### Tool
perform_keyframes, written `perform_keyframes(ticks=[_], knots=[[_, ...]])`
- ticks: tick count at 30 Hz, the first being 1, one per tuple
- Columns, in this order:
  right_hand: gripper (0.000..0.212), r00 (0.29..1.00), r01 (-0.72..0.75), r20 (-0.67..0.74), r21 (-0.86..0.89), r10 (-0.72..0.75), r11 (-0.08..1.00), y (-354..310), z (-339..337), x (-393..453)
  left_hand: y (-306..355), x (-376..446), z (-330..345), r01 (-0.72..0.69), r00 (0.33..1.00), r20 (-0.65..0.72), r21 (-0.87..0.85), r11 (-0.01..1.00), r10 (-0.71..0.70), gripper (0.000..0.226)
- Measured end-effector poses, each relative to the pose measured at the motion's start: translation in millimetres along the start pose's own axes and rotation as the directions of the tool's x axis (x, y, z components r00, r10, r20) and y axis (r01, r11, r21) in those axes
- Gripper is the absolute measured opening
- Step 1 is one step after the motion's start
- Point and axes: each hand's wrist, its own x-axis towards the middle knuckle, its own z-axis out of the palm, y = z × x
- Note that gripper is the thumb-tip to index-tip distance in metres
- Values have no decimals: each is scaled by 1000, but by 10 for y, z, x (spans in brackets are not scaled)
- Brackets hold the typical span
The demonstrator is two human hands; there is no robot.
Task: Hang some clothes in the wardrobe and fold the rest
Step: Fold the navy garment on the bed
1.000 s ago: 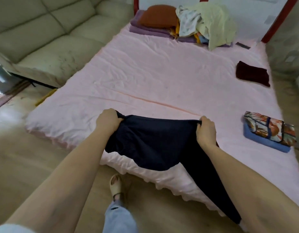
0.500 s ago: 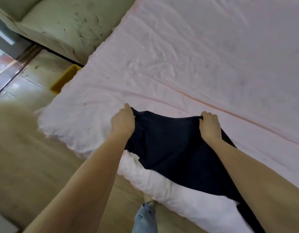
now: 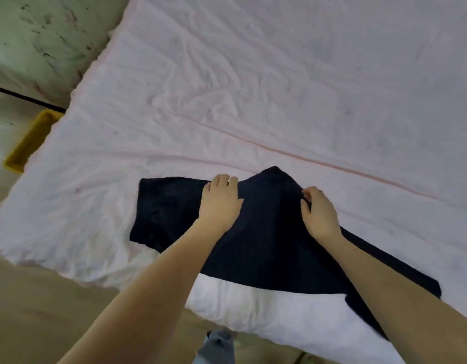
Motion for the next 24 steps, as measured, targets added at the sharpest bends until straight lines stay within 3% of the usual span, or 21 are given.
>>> perform_keyframes(ticks=[7, 13, 18, 20, 22, 24], knots=[[24, 946, -307, 81, -101, 315, 946, 1529, -628, -536, 1127, 107, 236, -396, 906, 146, -36, 918, 396, 49], [31, 904, -378, 141, -178, 403, 909, 2595, -881, -909, 2127, 267, 759, -603, 767, 252, -30, 797, 590, 45], [43, 951, -271, 88, -232, 297, 934, 3211, -816, -1018, 2639, 304, 1349, -591, 770, 386, 135, 795, 508, 57], [23, 968, -212, 86, -213, 235, 954, 3267, -829, -1049, 2689, 307, 1473, -595, 768, 429, 205, 777, 476, 58], [4, 997, -36, 59, -239, 52, 970, 3216, -851, -1149, 2687, 289, 1549, -673, 720, 403, 205, 711, 565, 43], [16, 960, 280, 68, -325, -273, 903, 3114, -797, -1362, 2601, 261, 1582, -809, 587, 330, 191, 556, 740, 24]])
